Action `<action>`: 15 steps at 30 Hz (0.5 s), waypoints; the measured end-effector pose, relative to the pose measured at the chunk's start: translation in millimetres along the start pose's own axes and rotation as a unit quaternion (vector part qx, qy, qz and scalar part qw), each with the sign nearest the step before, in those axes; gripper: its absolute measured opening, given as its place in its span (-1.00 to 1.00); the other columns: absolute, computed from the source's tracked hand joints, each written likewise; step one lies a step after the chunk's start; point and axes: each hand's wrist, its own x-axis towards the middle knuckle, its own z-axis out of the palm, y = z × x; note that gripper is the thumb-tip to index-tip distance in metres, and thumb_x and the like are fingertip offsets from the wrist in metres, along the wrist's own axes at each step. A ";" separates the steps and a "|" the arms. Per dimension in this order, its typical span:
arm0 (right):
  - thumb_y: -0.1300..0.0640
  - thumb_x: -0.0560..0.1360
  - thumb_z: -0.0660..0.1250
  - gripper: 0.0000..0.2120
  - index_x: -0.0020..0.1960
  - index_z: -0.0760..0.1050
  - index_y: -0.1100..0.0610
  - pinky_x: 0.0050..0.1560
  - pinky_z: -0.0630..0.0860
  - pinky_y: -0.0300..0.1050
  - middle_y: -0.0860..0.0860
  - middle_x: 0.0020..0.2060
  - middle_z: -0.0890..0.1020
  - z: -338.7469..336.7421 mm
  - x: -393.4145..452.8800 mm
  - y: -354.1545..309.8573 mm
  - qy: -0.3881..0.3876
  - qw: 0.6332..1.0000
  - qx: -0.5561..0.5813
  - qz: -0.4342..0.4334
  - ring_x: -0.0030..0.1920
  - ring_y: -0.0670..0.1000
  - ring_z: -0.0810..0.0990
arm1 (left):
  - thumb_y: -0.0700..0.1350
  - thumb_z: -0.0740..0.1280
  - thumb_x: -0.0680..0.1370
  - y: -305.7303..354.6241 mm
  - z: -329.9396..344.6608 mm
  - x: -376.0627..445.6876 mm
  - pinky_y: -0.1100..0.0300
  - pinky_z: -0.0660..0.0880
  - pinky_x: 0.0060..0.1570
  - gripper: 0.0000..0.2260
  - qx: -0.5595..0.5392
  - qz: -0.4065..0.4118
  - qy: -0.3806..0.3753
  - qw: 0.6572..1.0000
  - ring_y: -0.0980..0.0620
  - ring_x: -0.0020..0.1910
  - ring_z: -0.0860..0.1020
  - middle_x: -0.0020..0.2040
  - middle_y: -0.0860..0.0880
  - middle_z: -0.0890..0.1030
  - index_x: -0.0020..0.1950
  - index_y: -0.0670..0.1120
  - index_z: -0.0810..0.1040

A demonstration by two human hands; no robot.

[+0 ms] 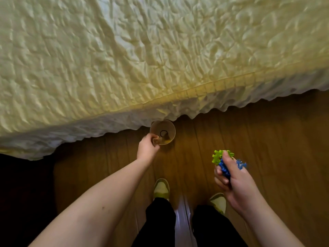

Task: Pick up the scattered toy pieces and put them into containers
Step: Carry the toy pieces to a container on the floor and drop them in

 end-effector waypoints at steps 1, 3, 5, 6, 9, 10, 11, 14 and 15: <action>-0.24 0.13 0.60 -0.55 -0.36 0.47 0.06 -0.60 0.18 -0.32 0.04 -0.44 0.45 -5.2 6.0 5.7 0.006 1.000 0.000 0.000 -0.56 -0.12 0.28 | -0.18 0.38 0.51 -8.0 7.7 9.6 0.16 0.54 0.03 -0.76 0.006 0.000 0.003 1.000 0.02 0.09 0.56 0.12 -0.01 0.58 0.14 0.02 0.51; -0.22 0.15 0.60 -0.54 -0.35 0.44 0.07 -0.58 0.15 -0.31 0.05 -0.45 0.44 -13.0 15.2 15.0 0.028 1.000 0.001 -0.003 -0.56 -0.11 0.27 | -0.17 0.35 0.53 -18.1 21.1 27.6 0.20 0.51 -0.03 -0.79 0.023 0.013 -0.007 1.000 0.02 0.06 0.56 0.11 -0.02 0.59 0.15 0.02 0.51; -0.12 0.29 0.52 -0.63 -0.36 0.41 0.09 -0.57 0.15 -0.31 0.07 -0.45 0.42 -19.4 19.2 22.2 0.051 0.998 0.019 -0.010 -0.57 -0.11 0.25 | -0.16 0.35 0.53 -21.4 29.3 39.6 0.21 0.50 -0.03 -0.75 0.034 0.021 -0.022 0.999 0.03 0.07 0.56 0.14 -0.01 0.59 0.19 0.02 0.50; -0.10 0.30 0.49 -0.66 -0.37 0.42 0.08 -0.57 0.15 -0.32 0.08 -0.46 0.42 -20.7 19.8 24.2 0.059 0.998 0.031 -0.012 -0.58 -0.11 0.25 | -0.17 0.36 0.53 -20.5 31.2 43.8 0.21 0.50 -0.01 -0.72 0.035 0.022 -0.031 0.999 0.03 0.09 0.56 0.16 0.00 0.58 0.22 0.02 0.50; -0.22 0.09 0.62 -0.58 -0.43 0.48 0.03 -0.58 0.20 -0.33 0.05 -0.47 0.45 -22.8 16.8 28.1 0.062 0.997 0.040 -0.021 -0.58 -0.11 0.27 | -0.18 0.38 0.50 -13.8 29.8 47.5 0.17 0.52 0.00 -0.62 0.035 0.028 -0.034 0.998 0.00 0.12 0.55 0.22 0.00 0.55 0.29 0.05 0.46; -0.24 0.06 0.63 -0.57 -0.44 0.49 0.02 -0.58 0.21 -0.33 0.05 -0.47 0.45 -21.8 13.5 28.1 0.070 0.996 0.040 -0.023 -0.57 -0.11 0.27 | -0.17 0.38 0.51 -11.2 27.6 45.9 0.16 0.52 -0.01 -0.61 0.045 0.032 -0.031 0.998 -0.02 0.12 0.56 0.23 -0.01 0.54 0.31 0.04 0.44; -0.23 0.11 0.61 -0.59 -0.44 0.49 0.03 -0.58 0.21 -0.33 0.05 -0.47 0.45 -20.7 9.8 27.4 0.076 0.996 0.039 -0.024 -0.57 -0.11 0.26 | -0.17 0.36 0.51 -9.1 25.2 43.0 0.17 0.52 -0.03 -0.61 0.061 0.036 -0.026 0.997 -0.03 0.11 0.56 0.23 -0.04 0.54 0.32 0.02 0.43; -0.06 0.39 0.40 -0.69 -0.43 0.45 0.05 -0.59 0.14 -0.34 0.08 -0.45 0.41 -12.6 -7.1 21.1 0.095 0.994 0.049 -0.018 -0.57 -0.10 0.23 | -0.15 0.32 0.53 -1.0 14.6 25.3 0.19 0.52 -0.10 -0.64 0.103 0.047 -0.029 0.993 -0.02 0.01 0.57 0.19 -0.09 0.55 0.33 -0.01 0.43; -0.02 0.42 0.36 -0.71 -0.42 0.44 0.07 -0.59 0.12 -0.34 0.08 -0.45 0.40 -9.2 -13.8 18.0 0.095 0.994 0.056 -0.017 -0.58 -0.11 0.23 | -0.14 0.31 0.54 5.0 8.5 16.5 0.18 0.54 -0.09 -0.63 0.119 0.051 -0.039 0.991 -0.01 -0.01 0.57 0.19 -0.08 0.54 0.34 -0.01 0.42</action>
